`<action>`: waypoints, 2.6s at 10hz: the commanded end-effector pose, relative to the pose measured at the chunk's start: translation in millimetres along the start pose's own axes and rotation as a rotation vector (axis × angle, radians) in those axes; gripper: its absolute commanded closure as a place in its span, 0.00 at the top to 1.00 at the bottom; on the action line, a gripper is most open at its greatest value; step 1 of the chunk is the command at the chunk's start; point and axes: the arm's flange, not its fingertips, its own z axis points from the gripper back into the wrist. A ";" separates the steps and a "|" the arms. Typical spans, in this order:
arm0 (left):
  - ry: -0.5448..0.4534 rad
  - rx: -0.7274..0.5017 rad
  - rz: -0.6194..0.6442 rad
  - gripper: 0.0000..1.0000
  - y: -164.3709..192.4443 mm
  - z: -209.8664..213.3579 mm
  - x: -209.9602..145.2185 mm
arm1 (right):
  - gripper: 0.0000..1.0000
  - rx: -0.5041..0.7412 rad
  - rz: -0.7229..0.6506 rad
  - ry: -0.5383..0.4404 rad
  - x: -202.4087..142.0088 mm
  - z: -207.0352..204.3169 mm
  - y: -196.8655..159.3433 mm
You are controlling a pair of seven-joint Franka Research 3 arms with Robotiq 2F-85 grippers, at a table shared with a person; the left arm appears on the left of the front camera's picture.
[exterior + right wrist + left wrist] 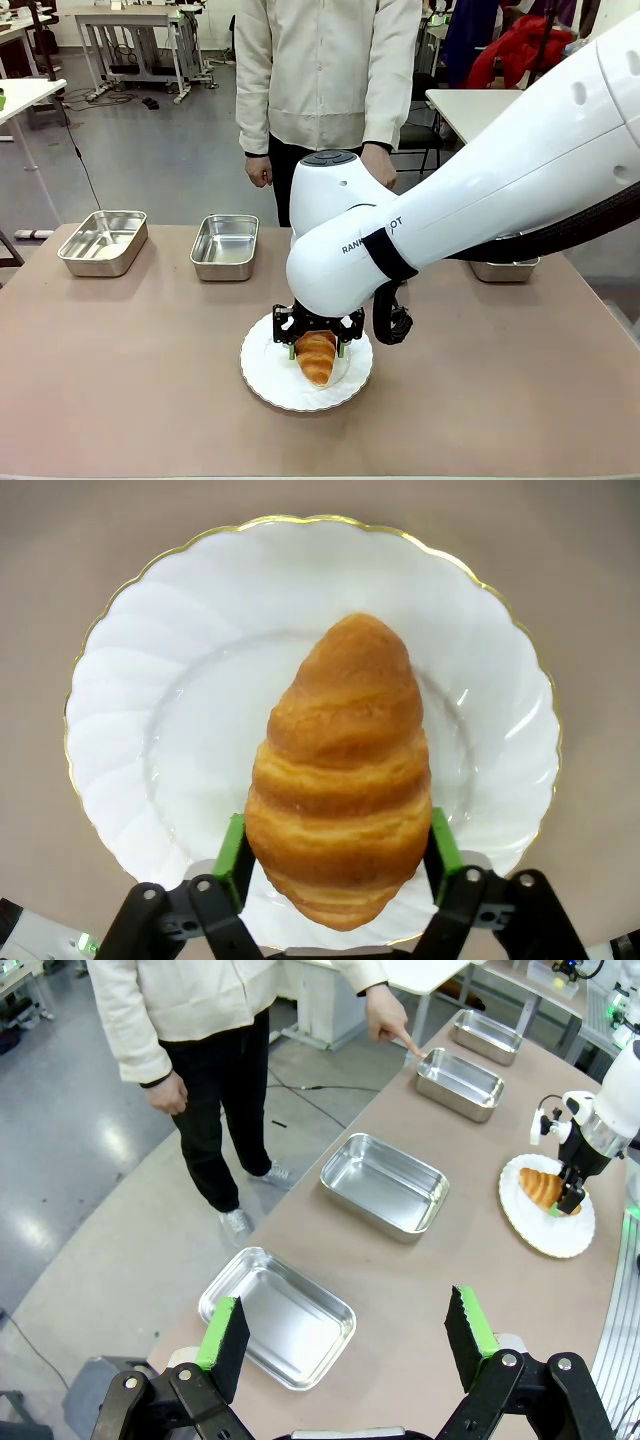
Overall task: Place the bread in the container.
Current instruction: Place the Butter Roll into the Airtight Container indicated by the human.
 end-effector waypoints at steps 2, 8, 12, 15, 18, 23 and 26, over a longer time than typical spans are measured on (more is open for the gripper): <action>-0.007 -0.003 -0.003 1.00 -1.6 0.0 1.4 | 0.74 -0.025 -0.039 -0.029 2.9 -4.5 8.7; -0.007 -0.003 -0.003 1.00 -1.6 0.0 1.4 | 0.54 -0.001 -0.012 0.000 0.2 -0.7 0.3; -0.007 -0.003 -0.003 1.00 -1.6 0.0 1.4 | 0.54 -0.001 0.011 -0.012 6.6 13.1 -3.7; -0.007 -0.003 -0.003 1.00 -1.6 0.0 1.4 | 0.54 0.021 0.029 -0.060 37.1 73.0 -14.8; -0.007 -0.003 -0.003 1.00 -1.6 0.0 1.4 | 0.54 0.041 0.073 -0.111 53.5 143.8 -30.3; -0.007 -0.003 -0.003 1.00 -1.6 0.0 1.4 | 0.54 0.006 0.082 -0.134 124.3 180.3 -84.3; -0.007 -0.003 -0.003 1.00 -1.6 0.0 1.4 | 0.54 0.006 0.101 -0.097 176.2 154.2 -117.6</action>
